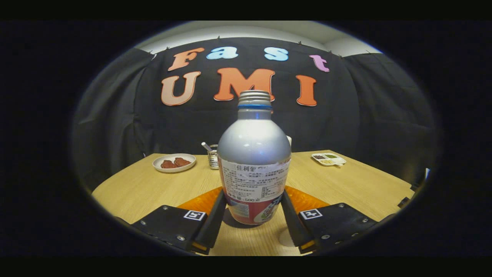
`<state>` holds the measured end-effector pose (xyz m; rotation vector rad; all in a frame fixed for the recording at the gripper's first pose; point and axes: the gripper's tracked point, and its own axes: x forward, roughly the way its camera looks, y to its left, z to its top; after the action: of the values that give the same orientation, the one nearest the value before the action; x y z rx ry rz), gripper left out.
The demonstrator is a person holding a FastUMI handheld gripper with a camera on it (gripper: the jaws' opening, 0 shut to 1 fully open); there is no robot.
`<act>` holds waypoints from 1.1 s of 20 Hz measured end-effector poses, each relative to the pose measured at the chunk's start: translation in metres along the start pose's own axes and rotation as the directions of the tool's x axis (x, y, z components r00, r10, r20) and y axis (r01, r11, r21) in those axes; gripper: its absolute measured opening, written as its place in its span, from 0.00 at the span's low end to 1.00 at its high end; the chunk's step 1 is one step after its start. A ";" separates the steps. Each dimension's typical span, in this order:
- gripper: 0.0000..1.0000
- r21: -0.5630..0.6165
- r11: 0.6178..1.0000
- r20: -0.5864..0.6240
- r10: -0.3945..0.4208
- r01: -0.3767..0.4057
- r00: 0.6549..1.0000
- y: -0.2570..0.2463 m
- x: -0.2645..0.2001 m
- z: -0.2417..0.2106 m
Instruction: Take the bottle from table, then pour the juice into the cup, finally place the bottle on the coaster
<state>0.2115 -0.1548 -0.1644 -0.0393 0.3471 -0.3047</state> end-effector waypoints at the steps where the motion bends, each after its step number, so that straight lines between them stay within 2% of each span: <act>1: 0.74 -0.014 1.000 -0.005 0.006 -0.006 1.000 0.003 0.004 -0.002; 5: 0.74 -0.051 0.998 -0.038 0.020 -0.022 0.999 0.013 0.020 -0.022; 13: 0.74 -0.041 0.998 -0.094 0.039 -0.043 0.995 0.024 0.042 -0.054; 22: 0.76 -0.036 0.998 -0.106 0.055 -0.059 0.993 0.027 0.051 -0.061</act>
<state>0.2439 -0.1435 -0.2411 -0.0522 0.4576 -0.2441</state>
